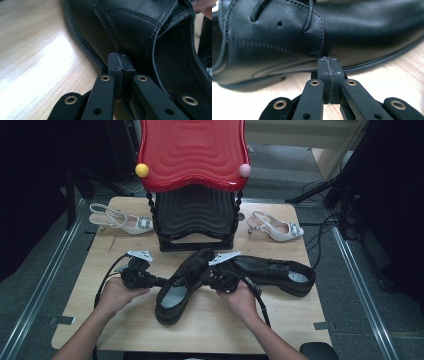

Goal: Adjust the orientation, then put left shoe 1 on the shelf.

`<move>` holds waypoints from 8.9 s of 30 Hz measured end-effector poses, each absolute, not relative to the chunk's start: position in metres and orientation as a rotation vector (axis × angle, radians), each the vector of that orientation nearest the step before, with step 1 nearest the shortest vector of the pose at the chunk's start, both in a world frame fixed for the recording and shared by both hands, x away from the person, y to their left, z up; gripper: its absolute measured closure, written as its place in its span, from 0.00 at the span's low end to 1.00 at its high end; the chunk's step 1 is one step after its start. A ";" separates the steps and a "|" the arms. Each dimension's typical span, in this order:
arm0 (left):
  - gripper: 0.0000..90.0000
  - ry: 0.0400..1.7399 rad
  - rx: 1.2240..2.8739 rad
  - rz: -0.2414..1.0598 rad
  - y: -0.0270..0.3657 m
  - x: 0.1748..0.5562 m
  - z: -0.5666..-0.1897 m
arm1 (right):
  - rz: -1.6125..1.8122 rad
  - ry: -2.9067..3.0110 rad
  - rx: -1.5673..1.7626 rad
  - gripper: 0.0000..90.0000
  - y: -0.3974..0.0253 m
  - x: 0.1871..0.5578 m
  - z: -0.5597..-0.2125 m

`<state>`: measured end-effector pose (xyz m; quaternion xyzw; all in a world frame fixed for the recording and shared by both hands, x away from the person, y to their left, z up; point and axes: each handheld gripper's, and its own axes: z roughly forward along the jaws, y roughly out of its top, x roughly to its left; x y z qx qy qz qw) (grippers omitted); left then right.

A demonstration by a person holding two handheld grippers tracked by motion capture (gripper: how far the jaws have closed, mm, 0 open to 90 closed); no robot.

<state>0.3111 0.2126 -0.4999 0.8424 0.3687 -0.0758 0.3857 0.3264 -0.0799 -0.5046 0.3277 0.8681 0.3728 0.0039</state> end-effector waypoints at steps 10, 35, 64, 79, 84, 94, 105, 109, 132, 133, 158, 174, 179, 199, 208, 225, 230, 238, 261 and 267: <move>1.00 0.878 2.146 -0.259 0.189 0.301 -0.503 | 1.150 2.676 1.089 1.00 -0.090 0.333 -0.504; 1.00 0.821 2.134 -0.251 0.127 0.288 -0.508 | 1.113 2.590 1.138 1.00 -0.106 0.346 -0.497; 0.50 0.818 2.067 -0.099 0.176 0.295 -0.456 | 1.245 2.621 1.157 0.70 -0.156 0.318 -0.452; 0.89 0.798 2.051 -0.090 0.181 0.316 -0.429 | 1.258 2.651 1.135 0.70 -0.155 0.289 -0.440; 0.98 0.782 2.043 -0.081 0.181 0.327 -0.412 | 1.254 2.679 1.124 0.70 -0.146 0.282 -0.435; 0.99 0.729 2.059 -0.026 0.174 0.348 -0.365 | 1.220 2.756 1.129 0.68 -0.125 0.278 -0.437; 0.99 0.691 2.044 0.002 0.170 0.375 -0.321 | 1.136 2.857 1.086 0.66 -0.097 0.275 -0.450; 0.99 0.682 2.034 0.008 0.171 0.383 -0.307 | 1.106 2.888 1.077 0.66 -0.089 0.276 -0.456; 0.99 0.718 2.023 0.150 0.161 0.442 -0.225 | 0.910 2.957 1.092 0.79 -0.058 0.287 -0.478; 0.99 0.724 2.025 0.160 0.159 0.444 -0.225 | 0.891 2.959 1.092 0.80 -0.057 0.288 -0.478; 1.00 0.770 2.042 0.181 0.152 0.456 -0.233 | 1.038 2.905 1.198 0.97 -0.096 0.308 -0.455; 1.00 0.777 2.043 0.174 0.151 0.456 -0.233 | 1.246 2.906 1.169 0.97 -0.112 0.312 -0.397; 1.00 0.779 2.042 0.169 0.151 0.457 -0.232 | 1.297 2.888 1.156 0.97 -0.115 0.315 -0.378; 1.00 0.793 2.052 0.169 0.150 0.456 -0.231 | 1.392 2.723 1.201 0.97 -0.094 0.370 -0.336; 1.00 0.791 2.051 0.162 0.150 0.456 -0.231 | 1.388 2.569 1.135 0.97 -0.069 0.387 -0.344; 1.00 0.755 2.089 0.183 0.138 0.458 -0.229 | 1.278 2.456 1.071 0.96 -0.042 0.389 -0.362; 1.00 0.805 2.081 0.201 0.143 0.465 -0.230 | 1.306 2.445 1.089 0.96 -0.043 0.391 -0.361; 1.00 0.848 2.051 0.176 0.144 0.468 -0.234 | 1.313 2.405 1.069 0.96 -0.034 0.396 -0.363; 1.00 0.848 2.011 0.189 0.146 0.464 -0.239 | 1.337 2.207 0.989 0.96 -0.007 0.406 -0.383; 1.00 0.858 2.012 0.203 0.145 0.463 -0.238 | 1.283 2.202 0.954 0.95 0.005 0.414 -0.385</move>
